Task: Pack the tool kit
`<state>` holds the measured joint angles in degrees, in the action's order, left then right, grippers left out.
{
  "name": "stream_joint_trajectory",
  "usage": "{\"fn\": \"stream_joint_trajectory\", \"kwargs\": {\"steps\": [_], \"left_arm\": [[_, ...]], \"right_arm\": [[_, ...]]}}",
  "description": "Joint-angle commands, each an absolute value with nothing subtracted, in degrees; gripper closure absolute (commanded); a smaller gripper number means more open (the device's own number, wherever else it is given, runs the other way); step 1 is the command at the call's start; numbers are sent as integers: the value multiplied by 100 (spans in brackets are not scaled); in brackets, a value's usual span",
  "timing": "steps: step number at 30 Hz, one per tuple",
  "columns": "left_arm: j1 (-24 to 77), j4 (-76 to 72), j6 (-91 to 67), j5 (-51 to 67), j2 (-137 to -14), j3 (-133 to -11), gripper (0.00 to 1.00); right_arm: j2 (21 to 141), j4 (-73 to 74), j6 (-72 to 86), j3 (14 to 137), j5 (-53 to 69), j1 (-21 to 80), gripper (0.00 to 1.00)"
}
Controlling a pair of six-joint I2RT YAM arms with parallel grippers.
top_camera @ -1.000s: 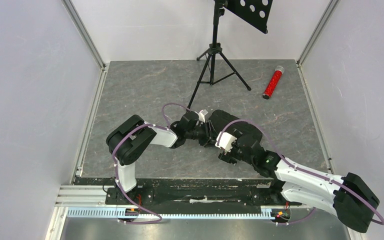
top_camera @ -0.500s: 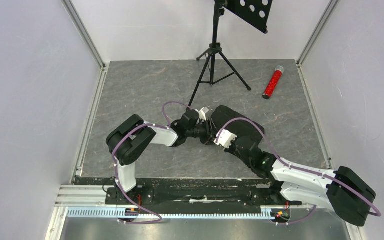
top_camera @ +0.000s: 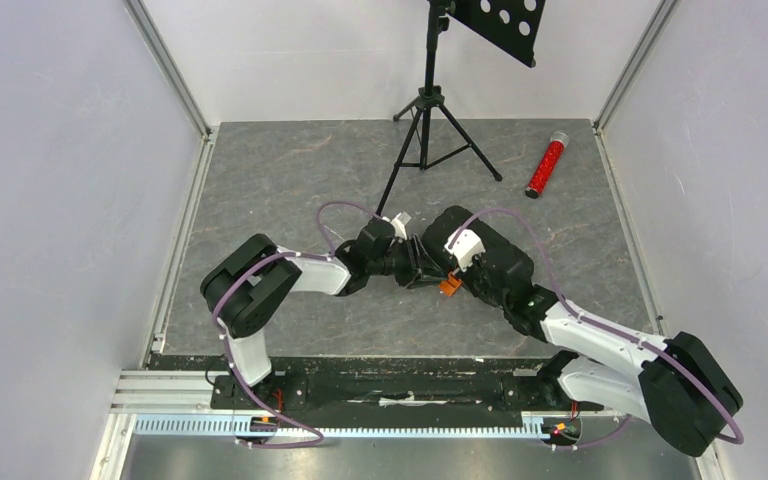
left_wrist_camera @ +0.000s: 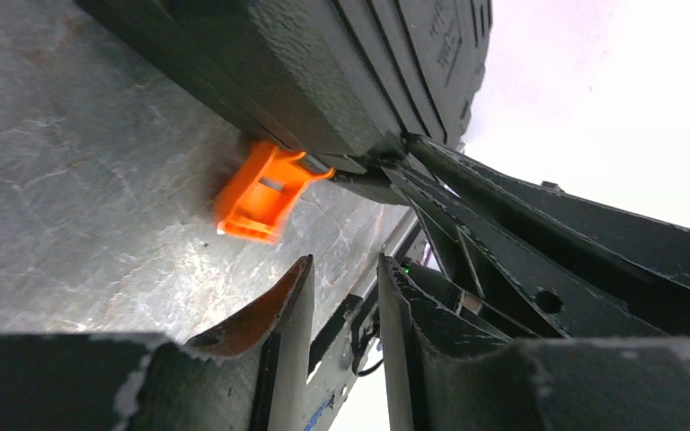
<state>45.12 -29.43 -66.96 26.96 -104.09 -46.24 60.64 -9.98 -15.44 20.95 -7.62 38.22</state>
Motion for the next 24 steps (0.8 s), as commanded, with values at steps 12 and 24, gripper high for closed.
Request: {"fn": "stream_joint_trajectory", "kwargs": {"steps": [12,24], "left_arm": [[4553,-1928,-5545,1895,-10784,-5308,59],[4554,-1872,-5239,2433,-10778,-5238,44]], "right_arm": [[6246,317,-1281,2849,-326,3535,69],[7238,1800,-1082,4775,662,2099,21]]}}
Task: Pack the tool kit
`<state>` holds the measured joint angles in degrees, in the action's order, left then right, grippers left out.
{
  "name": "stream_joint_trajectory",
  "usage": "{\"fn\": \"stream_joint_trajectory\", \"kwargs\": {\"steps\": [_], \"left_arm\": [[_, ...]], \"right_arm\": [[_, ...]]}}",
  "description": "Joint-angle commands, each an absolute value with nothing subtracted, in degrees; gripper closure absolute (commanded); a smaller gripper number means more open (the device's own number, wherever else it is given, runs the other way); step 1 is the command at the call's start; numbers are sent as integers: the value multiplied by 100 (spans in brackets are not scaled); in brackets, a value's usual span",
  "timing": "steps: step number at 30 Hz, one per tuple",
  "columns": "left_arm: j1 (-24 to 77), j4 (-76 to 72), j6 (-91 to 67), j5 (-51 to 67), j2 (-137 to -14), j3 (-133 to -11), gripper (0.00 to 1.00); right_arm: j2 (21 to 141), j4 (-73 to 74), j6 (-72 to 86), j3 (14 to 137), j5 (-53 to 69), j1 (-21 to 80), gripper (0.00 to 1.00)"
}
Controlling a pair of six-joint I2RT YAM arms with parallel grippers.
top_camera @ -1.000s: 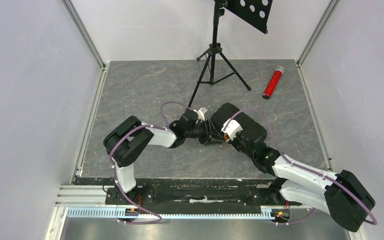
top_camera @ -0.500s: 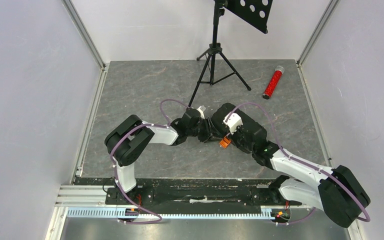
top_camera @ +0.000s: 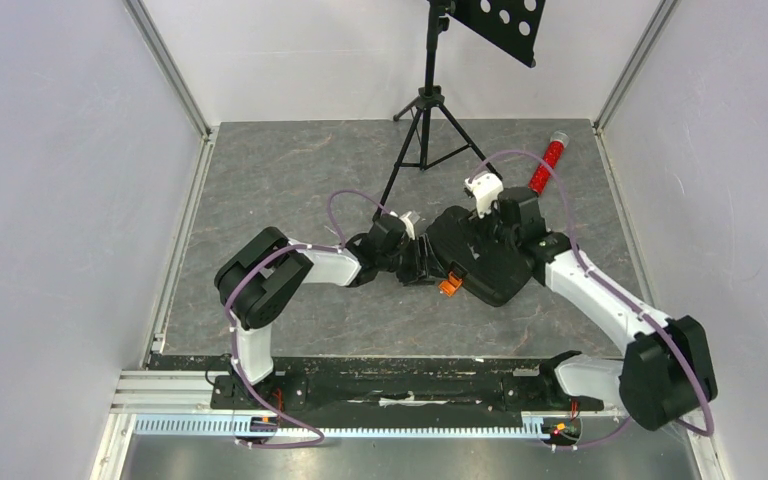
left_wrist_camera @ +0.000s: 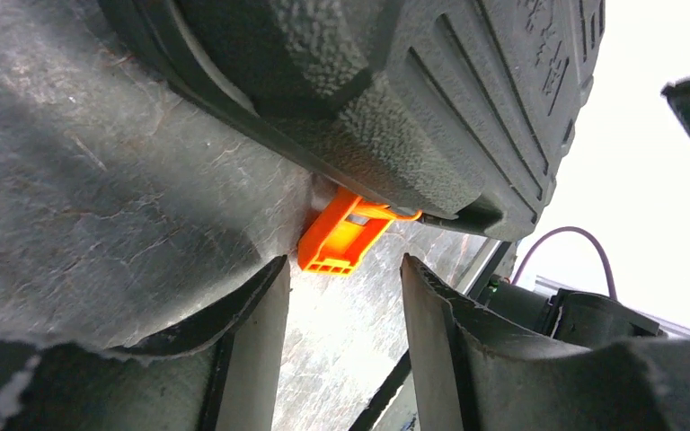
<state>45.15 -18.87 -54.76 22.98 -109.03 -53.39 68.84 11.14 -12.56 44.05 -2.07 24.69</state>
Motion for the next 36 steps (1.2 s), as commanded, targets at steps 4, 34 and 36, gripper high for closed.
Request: {"fn": "stream_joint_trajectory", "kwargs": {"steps": [4,34,36], "left_arm": [[4548,-1918,-5362,2492,-10762,-5143,43],[4548,-3889,-4654,3467,-11864,-5347,49],[4550,-4063,-4958,3611,-11834,-5290,50]], "right_arm": [[7449,1838,-965,4666,1136,1592,20],[7236,1079,146,3049,1820,1642,27],[7220,1017,213,2979,1791,1702,28]]}}
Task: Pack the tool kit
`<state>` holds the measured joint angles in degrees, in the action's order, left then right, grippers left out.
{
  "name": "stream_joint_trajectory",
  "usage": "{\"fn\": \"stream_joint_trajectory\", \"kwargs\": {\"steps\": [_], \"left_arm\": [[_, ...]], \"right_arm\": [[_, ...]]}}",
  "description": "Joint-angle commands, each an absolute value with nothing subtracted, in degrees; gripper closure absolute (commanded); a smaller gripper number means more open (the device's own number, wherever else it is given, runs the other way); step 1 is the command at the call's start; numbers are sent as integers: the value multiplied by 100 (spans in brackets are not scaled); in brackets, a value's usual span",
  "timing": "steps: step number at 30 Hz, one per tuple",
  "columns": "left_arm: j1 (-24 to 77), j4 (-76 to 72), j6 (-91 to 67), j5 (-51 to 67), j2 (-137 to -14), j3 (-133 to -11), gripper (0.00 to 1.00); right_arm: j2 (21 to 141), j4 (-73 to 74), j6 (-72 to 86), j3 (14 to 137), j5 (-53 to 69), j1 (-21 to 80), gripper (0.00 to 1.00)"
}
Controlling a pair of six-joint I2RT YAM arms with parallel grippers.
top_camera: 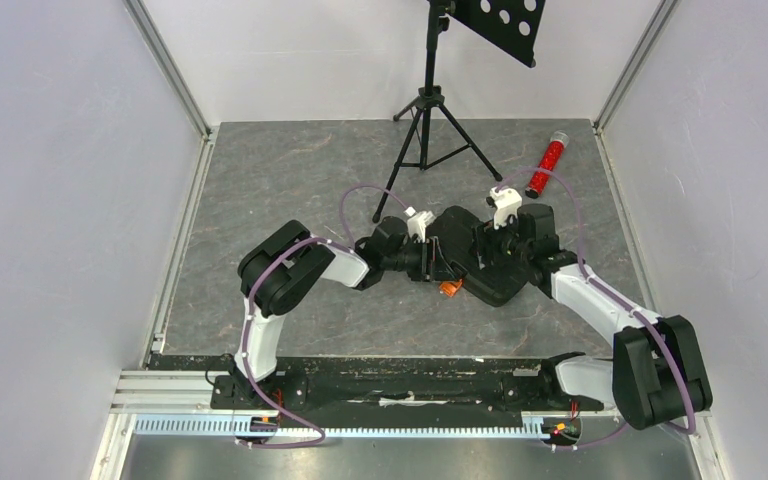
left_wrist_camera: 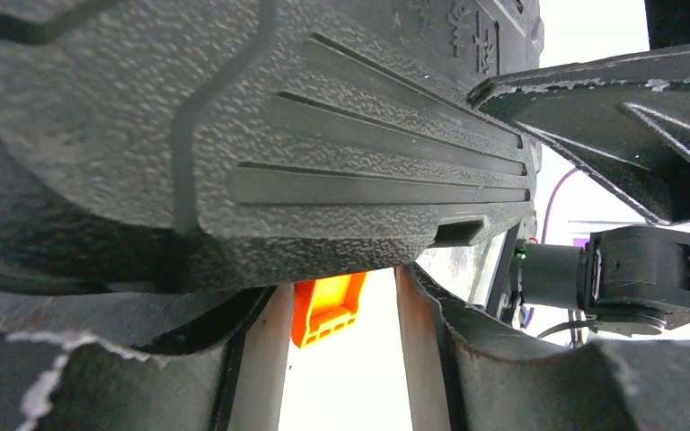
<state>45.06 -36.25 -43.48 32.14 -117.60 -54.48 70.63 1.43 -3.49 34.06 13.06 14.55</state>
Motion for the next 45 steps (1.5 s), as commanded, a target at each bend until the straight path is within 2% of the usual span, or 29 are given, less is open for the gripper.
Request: {"fn": "stream_joint_trajectory", "kwargs": {"steps": [1,17,27,30,36,42,44,45], "left_arm": [[4548,-4153,-5116,3661,-11813,-5255,51],[4403,-4944,-7350,3687,-11419,-4828,55],[4410,-4083,-7024,3429,-11134,-4952,56],[4412,-4056,-7029,3419,-11153,-4966,56],[4412,-3978,-7011,3419,-11159,-5016,56],[4412,-3936,-6996,3410,-11176,-5049,56],[4412,-3930,-6992,3410,-11187,-5055,57],[4411,-3922,-6990,3410,-11193,-5059,57]], "right_arm": [[7208,990,234,2943,1773,1740,28],[6711,724,228,2708,1365,2264,29],[5383,1078,-861,3038,842,3029,32],[5219,1186,-1137,3077,848,3338,35],[5266,1236,-1366,2944,856,3775,50],[5358,1211,-1596,2900,-206,4150,46],[5382,1142,-1638,2879,-455,4198,40],[5375,1084,-1671,2847,-527,4215,33]]}}
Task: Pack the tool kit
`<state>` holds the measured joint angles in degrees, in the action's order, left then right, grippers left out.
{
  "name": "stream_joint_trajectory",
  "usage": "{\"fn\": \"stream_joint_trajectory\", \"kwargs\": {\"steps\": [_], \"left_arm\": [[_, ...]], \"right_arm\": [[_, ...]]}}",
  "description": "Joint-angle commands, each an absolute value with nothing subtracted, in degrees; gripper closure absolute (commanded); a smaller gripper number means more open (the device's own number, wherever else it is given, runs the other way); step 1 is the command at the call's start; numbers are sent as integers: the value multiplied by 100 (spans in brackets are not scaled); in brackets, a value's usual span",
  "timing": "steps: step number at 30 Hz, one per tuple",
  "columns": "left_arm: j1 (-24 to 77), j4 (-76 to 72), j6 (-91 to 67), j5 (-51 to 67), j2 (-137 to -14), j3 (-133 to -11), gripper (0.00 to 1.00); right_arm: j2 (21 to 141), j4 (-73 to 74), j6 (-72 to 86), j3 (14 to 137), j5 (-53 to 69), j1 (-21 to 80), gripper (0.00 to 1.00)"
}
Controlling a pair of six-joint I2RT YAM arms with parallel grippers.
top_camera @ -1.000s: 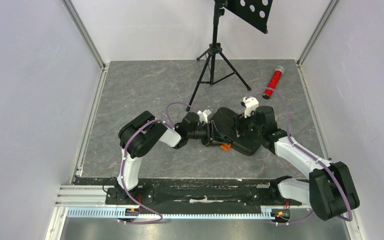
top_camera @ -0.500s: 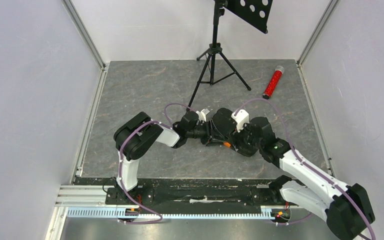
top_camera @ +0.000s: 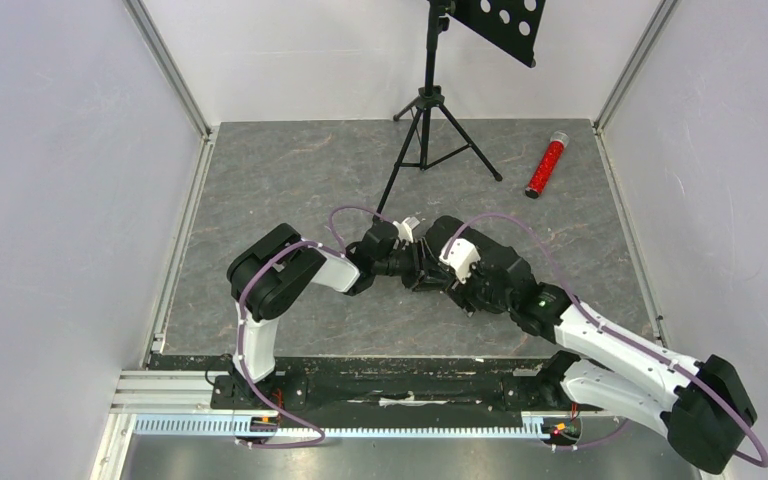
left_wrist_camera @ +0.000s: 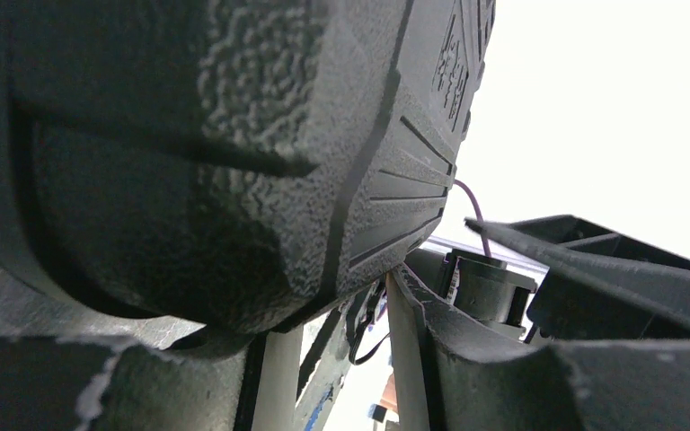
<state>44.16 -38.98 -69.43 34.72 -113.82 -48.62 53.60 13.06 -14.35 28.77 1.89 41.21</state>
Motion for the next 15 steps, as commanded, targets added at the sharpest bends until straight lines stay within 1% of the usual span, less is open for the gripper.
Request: {"fn": "stream_joint_trajectory", "kwargs": {"steps": [1,3,6,15], "left_arm": [[4412,-3920,-6991,3410,-11197,-5067,57],[4412,-3920,-6987,3419,-11211,-5076,57],[4413,-3903,-6980,3419,-11213,-5080,57],[4412,-3877,-6979,3419,-11214,-5106,57]], "right_arm": [[5378,1004,-1702,2803,-573,4234,28],[5377,866,-1714,2731,-723,4245,25],[5407,681,-1779,2683,-882,4245,23],[5774,252,-1828,2569,-870,4245,24]]}}
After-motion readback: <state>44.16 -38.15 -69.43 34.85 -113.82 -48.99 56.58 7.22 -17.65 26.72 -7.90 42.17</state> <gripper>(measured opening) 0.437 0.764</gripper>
